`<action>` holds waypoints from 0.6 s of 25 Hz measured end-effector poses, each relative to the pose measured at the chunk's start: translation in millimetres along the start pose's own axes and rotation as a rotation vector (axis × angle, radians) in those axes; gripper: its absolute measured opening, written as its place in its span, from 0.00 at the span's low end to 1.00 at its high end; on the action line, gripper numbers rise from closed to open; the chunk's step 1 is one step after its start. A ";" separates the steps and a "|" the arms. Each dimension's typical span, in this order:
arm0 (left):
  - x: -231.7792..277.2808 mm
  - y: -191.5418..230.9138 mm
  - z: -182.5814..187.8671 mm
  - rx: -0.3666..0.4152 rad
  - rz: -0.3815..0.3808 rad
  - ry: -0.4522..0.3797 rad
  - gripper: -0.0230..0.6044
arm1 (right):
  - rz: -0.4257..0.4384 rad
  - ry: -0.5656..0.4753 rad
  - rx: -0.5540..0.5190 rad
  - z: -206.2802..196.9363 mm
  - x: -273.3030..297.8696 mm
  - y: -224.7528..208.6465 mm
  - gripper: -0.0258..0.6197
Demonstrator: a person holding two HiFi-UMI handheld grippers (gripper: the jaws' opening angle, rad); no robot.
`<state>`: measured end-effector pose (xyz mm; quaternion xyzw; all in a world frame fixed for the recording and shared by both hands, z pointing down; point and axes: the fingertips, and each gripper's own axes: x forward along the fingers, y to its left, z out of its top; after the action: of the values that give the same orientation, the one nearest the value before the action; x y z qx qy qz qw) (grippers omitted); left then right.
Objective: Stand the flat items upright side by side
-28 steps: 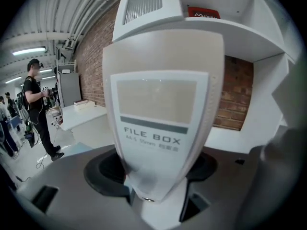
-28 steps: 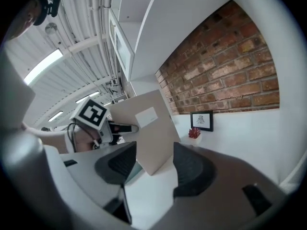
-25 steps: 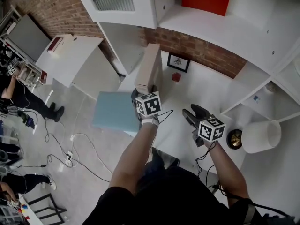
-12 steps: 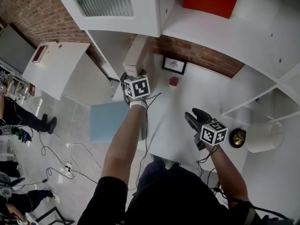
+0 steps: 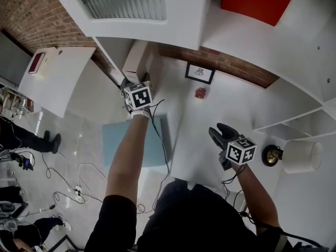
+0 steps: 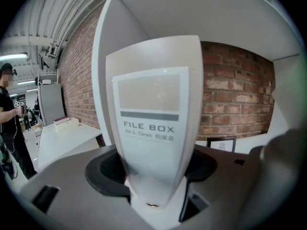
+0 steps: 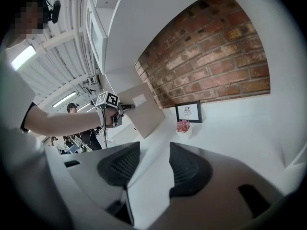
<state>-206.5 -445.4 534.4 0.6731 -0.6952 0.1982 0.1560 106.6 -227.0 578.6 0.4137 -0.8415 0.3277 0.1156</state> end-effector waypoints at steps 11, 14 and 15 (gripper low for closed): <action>-1.8 5.5 -3.9 0.005 0.037 -0.032 0.54 | 0.034 0.009 0.009 -0.9 21.4 11.7 0.33; -9.2 5.8 -8.1 -0.008 0.040 -0.028 0.54 | 0.031 0.000 0.017 -1.9 15.5 9.2 0.33; -11.5 5.7 -9.3 -0.009 0.042 -0.028 0.54 | 0.031 -0.003 0.021 -2.4 13.4 8.4 0.33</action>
<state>-212.2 -430.8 536.6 0.6605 -0.7120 0.1889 0.1451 91.4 -230.1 582.9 0.4022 -0.8445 0.3377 0.1050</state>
